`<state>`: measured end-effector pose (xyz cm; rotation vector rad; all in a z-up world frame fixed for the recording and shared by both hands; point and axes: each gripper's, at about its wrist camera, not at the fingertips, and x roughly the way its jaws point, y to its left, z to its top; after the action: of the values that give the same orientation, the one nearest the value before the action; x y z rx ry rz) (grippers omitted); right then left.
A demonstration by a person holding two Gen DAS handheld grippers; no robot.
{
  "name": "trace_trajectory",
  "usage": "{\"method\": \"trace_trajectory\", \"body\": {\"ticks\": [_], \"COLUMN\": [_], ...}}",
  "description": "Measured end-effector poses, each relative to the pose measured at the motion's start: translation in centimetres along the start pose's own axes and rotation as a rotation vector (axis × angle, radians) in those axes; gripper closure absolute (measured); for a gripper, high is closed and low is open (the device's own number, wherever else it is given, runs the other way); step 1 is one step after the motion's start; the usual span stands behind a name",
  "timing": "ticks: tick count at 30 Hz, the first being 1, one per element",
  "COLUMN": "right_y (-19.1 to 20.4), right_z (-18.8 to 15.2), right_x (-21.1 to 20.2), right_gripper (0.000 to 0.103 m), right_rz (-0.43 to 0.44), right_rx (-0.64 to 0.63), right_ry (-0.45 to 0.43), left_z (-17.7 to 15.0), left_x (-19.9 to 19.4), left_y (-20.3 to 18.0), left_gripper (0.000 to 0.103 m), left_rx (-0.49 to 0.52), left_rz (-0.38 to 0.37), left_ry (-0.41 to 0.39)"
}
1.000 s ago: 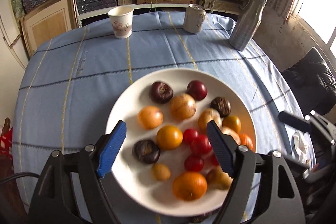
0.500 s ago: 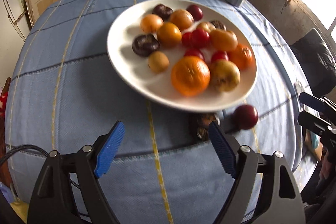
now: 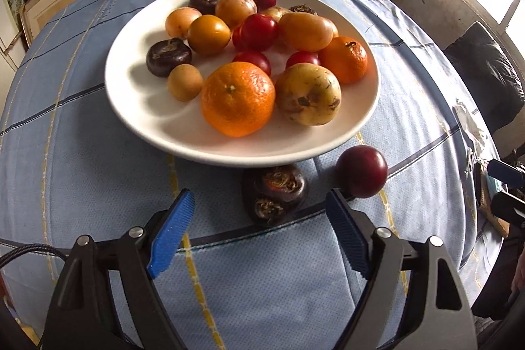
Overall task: Organize fruits
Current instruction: 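Grasp a dark brown fruit with the left tool while the right tool grasps a dark red plum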
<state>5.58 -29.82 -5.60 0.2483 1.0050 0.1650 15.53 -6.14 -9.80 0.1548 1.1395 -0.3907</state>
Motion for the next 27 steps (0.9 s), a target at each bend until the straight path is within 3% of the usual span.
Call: {"method": "trace_trajectory", "body": {"ticks": [13,19,27], "right_y": [-1.2,-1.3,-1.2], "right_z": [-0.5,-0.5,-0.6], "right_x": [-0.3,-0.3,-0.2], "right_gripper": [0.025,0.025,0.024], "right_rz": [-0.026,-0.029,-0.031], "right_rx": [0.028,0.030,0.026], "right_ry": [0.015,0.019,0.021], "left_z": [0.4,0.5,0.3], "left_x": [1.2,1.1,0.9], "left_y": [0.3,0.8,0.0], "left_gripper": [0.024,0.031,0.053], "left_rx": [-0.028,-0.032,-0.006], "left_rz": [0.014,0.011,-0.030], "left_ry": [-0.004,-0.014,-0.029]}}
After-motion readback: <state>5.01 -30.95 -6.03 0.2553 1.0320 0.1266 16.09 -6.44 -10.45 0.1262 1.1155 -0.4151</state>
